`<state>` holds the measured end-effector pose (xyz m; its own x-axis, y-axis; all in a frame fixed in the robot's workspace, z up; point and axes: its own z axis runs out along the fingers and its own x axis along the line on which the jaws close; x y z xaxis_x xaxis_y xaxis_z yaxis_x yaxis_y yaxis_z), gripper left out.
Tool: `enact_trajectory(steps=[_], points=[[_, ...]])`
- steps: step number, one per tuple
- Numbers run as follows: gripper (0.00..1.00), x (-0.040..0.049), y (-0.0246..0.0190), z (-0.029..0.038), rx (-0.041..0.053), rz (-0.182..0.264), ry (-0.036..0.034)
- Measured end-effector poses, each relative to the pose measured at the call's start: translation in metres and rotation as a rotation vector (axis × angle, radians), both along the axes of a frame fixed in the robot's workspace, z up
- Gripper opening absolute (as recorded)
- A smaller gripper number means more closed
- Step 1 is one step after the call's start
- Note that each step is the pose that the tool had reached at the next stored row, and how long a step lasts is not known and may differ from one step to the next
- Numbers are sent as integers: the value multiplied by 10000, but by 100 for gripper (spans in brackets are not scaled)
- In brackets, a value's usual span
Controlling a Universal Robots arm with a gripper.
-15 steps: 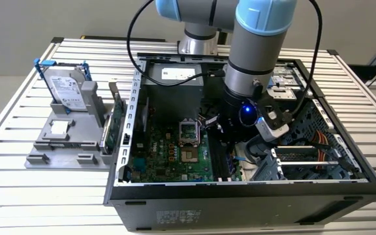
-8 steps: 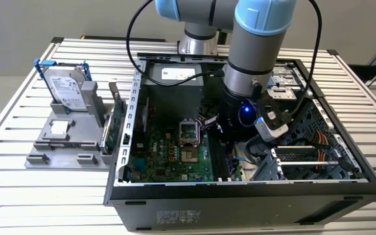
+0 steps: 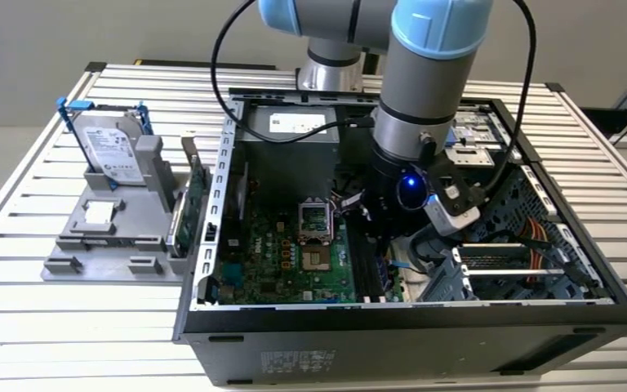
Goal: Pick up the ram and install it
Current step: 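Insert the ram into the slot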
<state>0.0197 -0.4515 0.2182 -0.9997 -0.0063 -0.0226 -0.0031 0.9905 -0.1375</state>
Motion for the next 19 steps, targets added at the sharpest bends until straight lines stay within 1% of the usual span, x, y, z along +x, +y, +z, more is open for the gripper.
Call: enact_trajectory(steps=[8,17,19], points=[[0,0,9,-5,-3,-396,14],[0,1,9,-6,-1,-414,13],[0,2,10,-6,-40,-413,12]])
